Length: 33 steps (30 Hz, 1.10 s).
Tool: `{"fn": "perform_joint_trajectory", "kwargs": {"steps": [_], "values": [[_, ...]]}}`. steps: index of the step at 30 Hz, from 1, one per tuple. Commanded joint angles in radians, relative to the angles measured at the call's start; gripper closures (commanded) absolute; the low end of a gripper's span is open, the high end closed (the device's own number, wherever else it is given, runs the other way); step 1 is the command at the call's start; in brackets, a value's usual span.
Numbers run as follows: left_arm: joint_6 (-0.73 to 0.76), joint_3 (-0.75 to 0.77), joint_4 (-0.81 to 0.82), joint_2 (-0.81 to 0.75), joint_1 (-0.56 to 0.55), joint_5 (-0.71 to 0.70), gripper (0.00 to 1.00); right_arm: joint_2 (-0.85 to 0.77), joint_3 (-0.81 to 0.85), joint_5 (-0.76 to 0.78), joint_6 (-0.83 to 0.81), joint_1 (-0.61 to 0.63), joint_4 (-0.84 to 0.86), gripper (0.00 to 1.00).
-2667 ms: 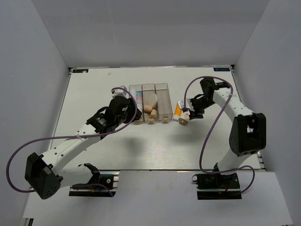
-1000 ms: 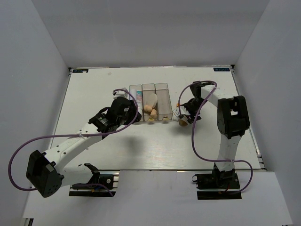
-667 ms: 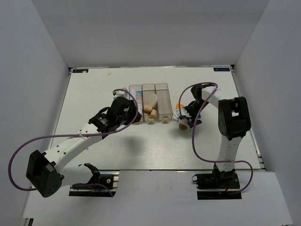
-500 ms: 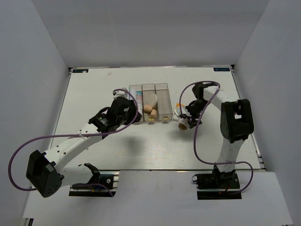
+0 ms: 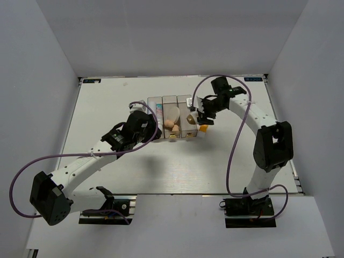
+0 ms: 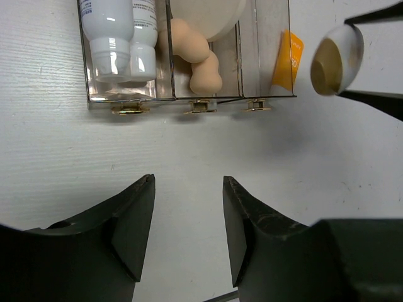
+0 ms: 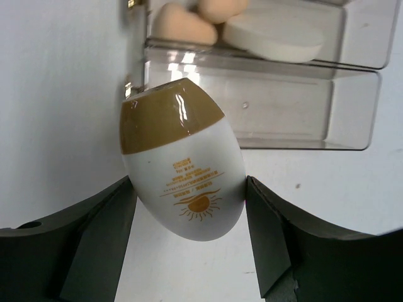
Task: Organize the makeup
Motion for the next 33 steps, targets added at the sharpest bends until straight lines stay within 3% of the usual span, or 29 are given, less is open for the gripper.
{"fn": "perform_joint_trajectory", "kwargs": {"steps": [1, 4, 12, 33], "values": [[0.005, 0.037, 0.005, -0.024, -0.004, -0.012, 0.42, 0.028, 0.048, 0.091, 0.241, 0.068, 0.237, 0.89], [0.000, 0.031, -0.002, -0.045, -0.004, -0.022, 0.42, 0.089, 0.115, 0.203, 0.356, 0.105, 0.338, 0.90], [-0.012, 0.014, -0.011, -0.074, -0.004, -0.029, 0.42, 0.201, 0.235, 0.401, 0.472, 0.131, 0.352, 0.90], [-0.013, 0.011, -0.007, -0.082, -0.004, -0.027, 0.43, 0.318, 0.300, 0.539, 0.460, 0.160, 0.293, 0.81]]}}
